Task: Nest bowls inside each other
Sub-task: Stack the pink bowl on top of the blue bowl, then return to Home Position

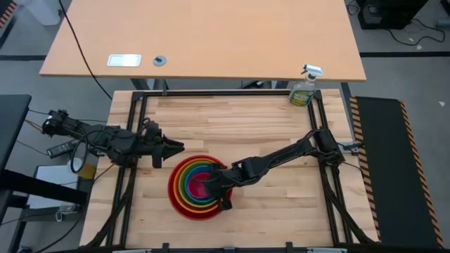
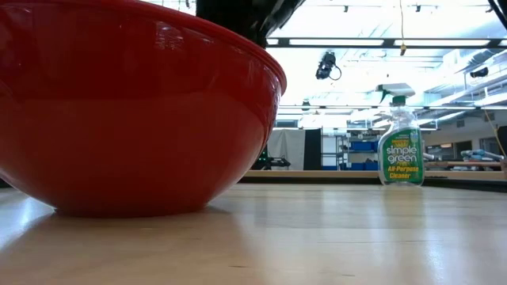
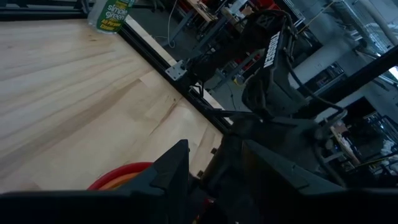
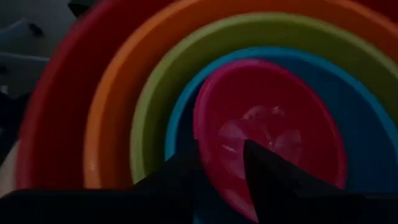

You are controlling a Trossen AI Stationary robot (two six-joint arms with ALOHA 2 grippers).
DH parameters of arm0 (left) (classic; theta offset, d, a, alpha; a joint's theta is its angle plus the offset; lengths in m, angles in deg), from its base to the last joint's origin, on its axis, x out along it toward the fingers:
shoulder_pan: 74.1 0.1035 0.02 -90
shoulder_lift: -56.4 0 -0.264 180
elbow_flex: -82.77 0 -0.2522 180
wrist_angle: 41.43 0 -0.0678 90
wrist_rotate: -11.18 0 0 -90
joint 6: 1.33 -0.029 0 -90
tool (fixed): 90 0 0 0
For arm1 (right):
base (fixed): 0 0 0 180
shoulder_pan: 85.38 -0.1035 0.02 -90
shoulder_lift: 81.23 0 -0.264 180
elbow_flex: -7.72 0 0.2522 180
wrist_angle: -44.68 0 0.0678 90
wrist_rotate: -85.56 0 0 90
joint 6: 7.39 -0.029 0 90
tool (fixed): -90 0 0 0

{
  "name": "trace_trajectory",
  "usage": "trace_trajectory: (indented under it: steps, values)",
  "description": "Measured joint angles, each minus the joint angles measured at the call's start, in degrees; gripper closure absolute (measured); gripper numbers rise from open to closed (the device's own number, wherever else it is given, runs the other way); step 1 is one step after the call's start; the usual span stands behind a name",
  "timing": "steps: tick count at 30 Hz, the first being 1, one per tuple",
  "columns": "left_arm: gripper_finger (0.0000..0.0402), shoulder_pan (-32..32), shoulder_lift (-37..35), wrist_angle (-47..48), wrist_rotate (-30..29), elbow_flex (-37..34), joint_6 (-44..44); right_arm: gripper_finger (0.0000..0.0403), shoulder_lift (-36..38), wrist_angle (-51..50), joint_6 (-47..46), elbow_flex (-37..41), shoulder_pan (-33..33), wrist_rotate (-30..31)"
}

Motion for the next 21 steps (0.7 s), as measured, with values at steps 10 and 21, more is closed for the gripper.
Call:
trace_trajectory:
  steps: [10, 21]
  values:
    - [0.0249, 0.02, 0.0, 0.67, 0.08, 0.0, 0.0, 0.0271, 6.72, -4.7, -2.85, 0.0, 0.43, 3.23]
    - [0.0249, -1.52, -0.04, 10.25, 1.82, 0.0, -1.73, 0.0273, 19.7, -12.02, -11.97, 6.35, 2.69, 11.25]
